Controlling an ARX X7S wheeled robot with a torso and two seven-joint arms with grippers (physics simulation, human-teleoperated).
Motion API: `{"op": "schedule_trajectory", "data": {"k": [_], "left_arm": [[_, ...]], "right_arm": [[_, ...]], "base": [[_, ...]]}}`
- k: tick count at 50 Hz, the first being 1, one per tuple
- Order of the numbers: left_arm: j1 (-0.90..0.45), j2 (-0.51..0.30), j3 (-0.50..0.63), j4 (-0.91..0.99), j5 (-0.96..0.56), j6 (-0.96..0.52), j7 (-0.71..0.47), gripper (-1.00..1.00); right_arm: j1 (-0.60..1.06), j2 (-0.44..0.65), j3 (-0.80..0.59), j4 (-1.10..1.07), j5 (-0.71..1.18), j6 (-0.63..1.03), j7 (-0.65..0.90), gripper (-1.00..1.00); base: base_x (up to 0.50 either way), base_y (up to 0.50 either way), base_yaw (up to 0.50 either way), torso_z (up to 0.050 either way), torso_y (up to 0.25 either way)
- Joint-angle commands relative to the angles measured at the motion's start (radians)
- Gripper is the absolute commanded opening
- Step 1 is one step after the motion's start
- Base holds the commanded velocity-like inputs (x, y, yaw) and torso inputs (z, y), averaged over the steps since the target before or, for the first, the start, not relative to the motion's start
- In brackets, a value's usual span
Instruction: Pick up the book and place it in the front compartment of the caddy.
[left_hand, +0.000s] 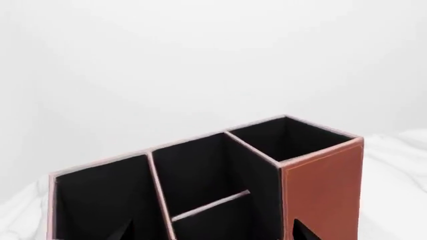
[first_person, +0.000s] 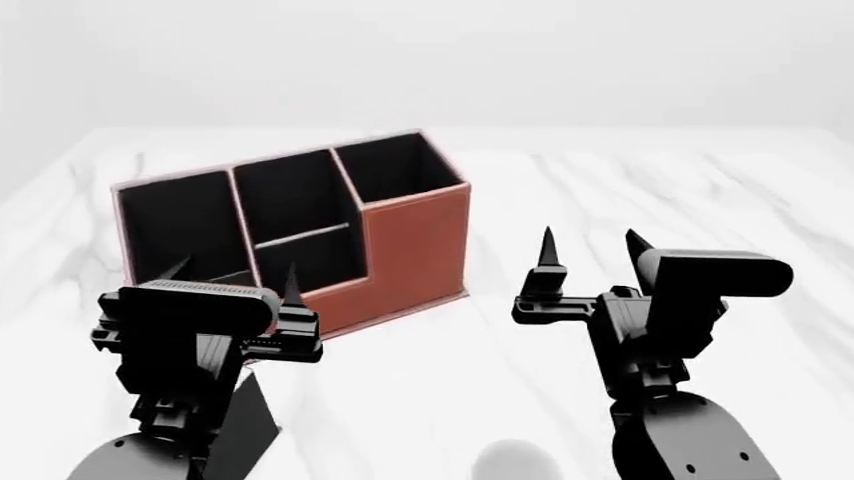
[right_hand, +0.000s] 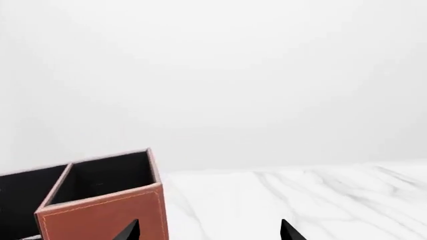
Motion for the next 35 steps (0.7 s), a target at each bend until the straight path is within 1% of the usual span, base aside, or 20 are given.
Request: {"op": "schedule_trajectory", "data": {"k": [1,18,20,22,29,35], "left_arm": [[-0.003,-0.005,0.001,0.011,-0.007,-0.011,-0.006,1.00],[-0.002,-0.012,0.003,0.017,-0.014,-0.016,-0.015,1.00],[-0.002,-0.012,0.003,0.016,-0.015,-0.015,-0.016,1.00],[-0.002,-0.013,0.003,0.016,-0.016,-0.014,-0.016,1.00],[0.000,-0.014,0.001,0.020,-0.021,-0.017,-0.019,1.00],[0.000,-0.017,0.003,0.027,-0.024,-0.022,-0.023,1.00]], "right_arm": [[0.002,0.007,-0.004,-0.002,0.010,0.002,0.008,1.00],[-0.001,0.016,-0.012,0.000,0.020,-0.004,0.018,1.00],[0.006,0.007,-0.006,0.004,0.017,0.009,0.039,1.00],[0.016,0.006,0.002,0.010,0.042,0.033,0.031,1.00],[0.008,0.015,-0.017,0.011,0.014,0.004,0.045,1.00],[0.002,0.022,-0.014,0.005,0.036,-0.008,0.025,1.00]], "base": [[0.50,0.00,0.00,0.000,0.000],[0.50,0.00,0.00,0.000,0.001],[0.50,0.00,0.00,0.000,0.000],[0.00,0.00,0.00,0.000,0.007],[0.00,0.00,0.00,0.000,0.000],[0.00,0.00,0.00,0.000,0.000]]}}
